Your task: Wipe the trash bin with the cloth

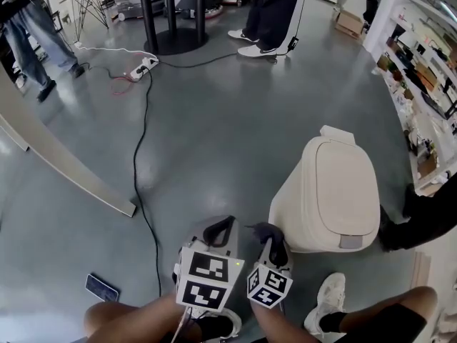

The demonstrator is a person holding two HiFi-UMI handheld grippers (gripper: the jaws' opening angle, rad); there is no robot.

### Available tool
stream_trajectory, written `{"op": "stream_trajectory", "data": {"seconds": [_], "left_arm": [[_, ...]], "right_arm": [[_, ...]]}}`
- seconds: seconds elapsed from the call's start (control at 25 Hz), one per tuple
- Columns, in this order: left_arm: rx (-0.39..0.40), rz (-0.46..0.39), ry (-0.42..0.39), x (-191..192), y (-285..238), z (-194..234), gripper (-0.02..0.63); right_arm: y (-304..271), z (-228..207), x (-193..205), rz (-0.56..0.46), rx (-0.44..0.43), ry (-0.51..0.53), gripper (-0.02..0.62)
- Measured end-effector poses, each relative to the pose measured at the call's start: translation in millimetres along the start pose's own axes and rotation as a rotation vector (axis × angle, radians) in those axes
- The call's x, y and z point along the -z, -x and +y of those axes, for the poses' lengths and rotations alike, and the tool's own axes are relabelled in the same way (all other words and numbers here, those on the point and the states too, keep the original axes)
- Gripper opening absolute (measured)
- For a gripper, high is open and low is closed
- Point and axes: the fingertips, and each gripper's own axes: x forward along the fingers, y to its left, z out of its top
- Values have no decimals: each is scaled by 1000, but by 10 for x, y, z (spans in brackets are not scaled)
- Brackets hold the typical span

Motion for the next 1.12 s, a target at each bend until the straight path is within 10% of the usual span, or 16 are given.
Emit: {"op": "stream_trajectory", "data": {"seconds": [0.64, 1.12], "left_arm": [[10, 45, 8, 197, -12, 67, 0], [-1, 32, 49, 160, 21, 176, 0]], "right_arm": [[-387, -66, 632, 138, 104, 73, 94], [210, 310, -494, -112, -13, -31, 94]]}}
